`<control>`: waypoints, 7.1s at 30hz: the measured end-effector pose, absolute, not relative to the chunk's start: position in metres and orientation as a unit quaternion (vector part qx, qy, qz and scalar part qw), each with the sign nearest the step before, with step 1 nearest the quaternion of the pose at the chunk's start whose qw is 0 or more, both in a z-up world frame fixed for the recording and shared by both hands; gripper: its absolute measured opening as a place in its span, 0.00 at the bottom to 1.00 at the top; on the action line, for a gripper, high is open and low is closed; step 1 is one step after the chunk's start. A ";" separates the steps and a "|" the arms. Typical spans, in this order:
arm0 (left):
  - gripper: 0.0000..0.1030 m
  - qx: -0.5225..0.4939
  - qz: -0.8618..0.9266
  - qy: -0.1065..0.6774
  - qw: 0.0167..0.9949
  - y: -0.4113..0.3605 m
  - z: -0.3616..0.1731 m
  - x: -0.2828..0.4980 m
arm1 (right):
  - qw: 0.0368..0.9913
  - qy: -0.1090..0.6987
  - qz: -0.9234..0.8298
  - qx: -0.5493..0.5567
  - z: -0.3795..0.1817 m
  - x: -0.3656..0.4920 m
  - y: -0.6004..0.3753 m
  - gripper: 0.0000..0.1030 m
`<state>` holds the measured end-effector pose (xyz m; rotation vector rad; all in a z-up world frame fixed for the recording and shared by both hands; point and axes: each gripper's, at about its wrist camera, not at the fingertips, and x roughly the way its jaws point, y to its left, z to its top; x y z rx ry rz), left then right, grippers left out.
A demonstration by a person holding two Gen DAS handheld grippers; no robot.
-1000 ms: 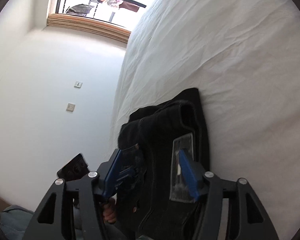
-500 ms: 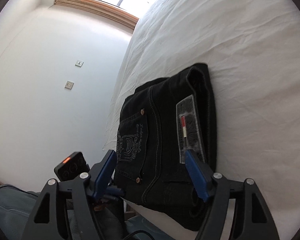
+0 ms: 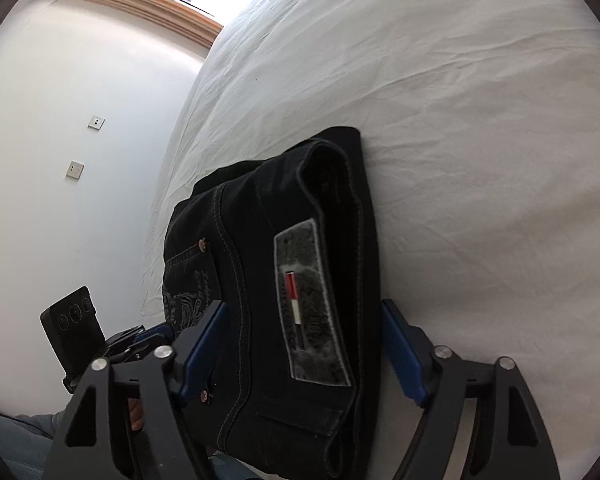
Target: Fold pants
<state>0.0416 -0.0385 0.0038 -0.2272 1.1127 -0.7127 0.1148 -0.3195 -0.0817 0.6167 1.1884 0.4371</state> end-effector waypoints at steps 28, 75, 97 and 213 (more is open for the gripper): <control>0.70 -0.021 -0.190 0.582 0.790 -0.049 0.001 0.073 | 0.793 0.557 0.139 0.202 -0.072 0.109 -0.292 0.42; 0.12 -0.094 -0.250 0.490 0.830 0.013 0.077 0.117 | 0.892 0.435 0.120 0.007 0.034 0.140 -0.194 0.16; 0.18 -0.093 -0.219 0.479 0.845 0.069 -0.005 0.237 | 0.774 0.486 0.209 0.348 -0.091 0.294 -0.256 0.32; 1.00 -0.015 -0.041 0.400 0.915 0.040 0.169 0.039 | 0.932 0.357 -0.018 0.057 0.151 0.035 -0.133 1.00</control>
